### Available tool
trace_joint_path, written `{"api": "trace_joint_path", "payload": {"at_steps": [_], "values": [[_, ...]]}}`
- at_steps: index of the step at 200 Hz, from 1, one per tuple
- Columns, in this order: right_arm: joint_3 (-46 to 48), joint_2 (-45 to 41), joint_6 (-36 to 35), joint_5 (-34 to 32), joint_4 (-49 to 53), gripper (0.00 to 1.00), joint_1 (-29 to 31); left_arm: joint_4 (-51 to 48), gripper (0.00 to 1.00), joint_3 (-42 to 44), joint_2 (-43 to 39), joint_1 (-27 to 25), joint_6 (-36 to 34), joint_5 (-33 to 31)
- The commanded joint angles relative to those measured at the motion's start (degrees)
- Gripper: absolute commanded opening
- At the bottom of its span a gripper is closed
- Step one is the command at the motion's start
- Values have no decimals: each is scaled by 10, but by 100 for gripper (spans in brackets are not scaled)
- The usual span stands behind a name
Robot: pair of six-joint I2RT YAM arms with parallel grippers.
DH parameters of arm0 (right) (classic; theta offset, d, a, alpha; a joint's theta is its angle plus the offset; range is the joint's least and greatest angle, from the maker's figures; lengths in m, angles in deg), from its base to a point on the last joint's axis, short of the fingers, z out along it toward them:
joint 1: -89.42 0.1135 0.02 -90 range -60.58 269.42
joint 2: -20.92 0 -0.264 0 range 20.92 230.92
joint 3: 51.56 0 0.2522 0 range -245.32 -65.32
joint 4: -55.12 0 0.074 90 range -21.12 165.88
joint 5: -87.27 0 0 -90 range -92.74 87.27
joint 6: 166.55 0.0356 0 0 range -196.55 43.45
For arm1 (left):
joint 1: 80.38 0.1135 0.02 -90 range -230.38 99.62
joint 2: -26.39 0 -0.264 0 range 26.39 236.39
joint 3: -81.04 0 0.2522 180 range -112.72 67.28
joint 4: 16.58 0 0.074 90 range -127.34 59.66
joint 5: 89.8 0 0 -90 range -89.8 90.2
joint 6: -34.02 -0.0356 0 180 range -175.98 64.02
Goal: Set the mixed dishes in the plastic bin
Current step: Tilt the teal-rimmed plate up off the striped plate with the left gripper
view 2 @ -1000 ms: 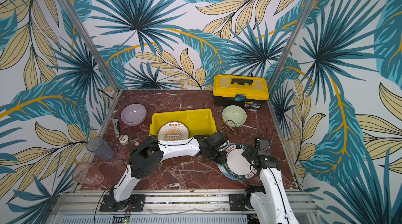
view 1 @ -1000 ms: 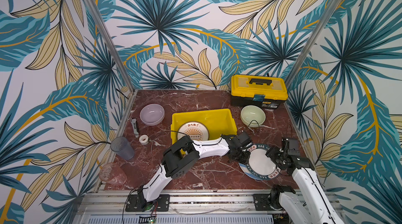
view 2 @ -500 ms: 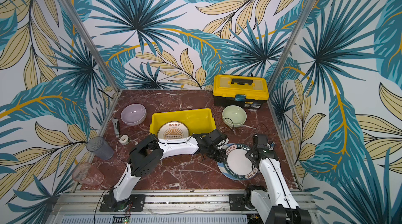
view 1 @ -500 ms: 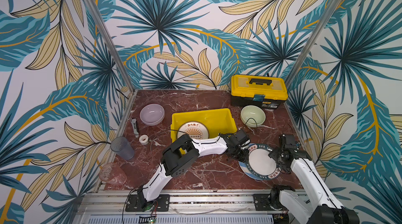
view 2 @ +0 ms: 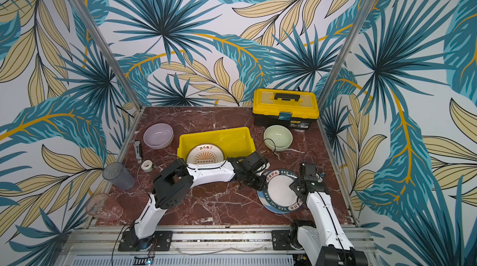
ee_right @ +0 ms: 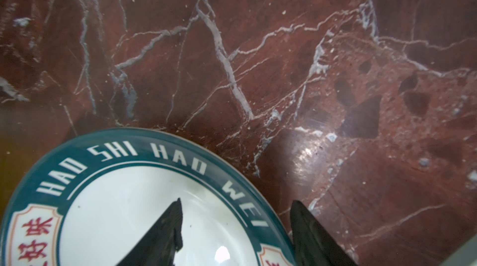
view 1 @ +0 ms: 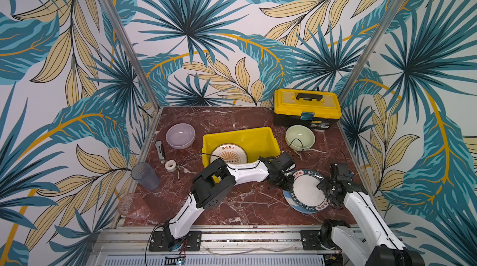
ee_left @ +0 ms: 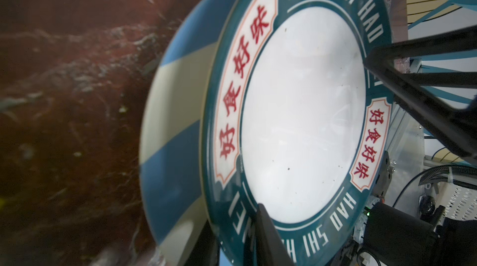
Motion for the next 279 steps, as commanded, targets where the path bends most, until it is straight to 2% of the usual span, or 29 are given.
{"api": "trace_joint_path", "payload": {"at_steps": [1, 60, 102, 172, 236, 279], "values": [[14, -33, 0, 69, -26, 65, 3, 0, 24, 9, 20, -8, -3, 0], [14, -138, -3, 81, -5, 62, 3, 0, 23, 8, 25, -13, -2, 0], [14, -177, -5, 91, 6, 59, 3, -4, 23, 5, 27, -15, -4, -1], [24, -185, -21, 97, 13, 50, 3, -18, 23, -5, 27, -18, -7, -3], [41, -176, -17, 107, 20, 50, 3, -29, 30, -34, 20, -25, -15, -6], [47, -159, -3, 111, 14, 50, 3, -32, 30, -39, 23, -28, -10, -13]]}}
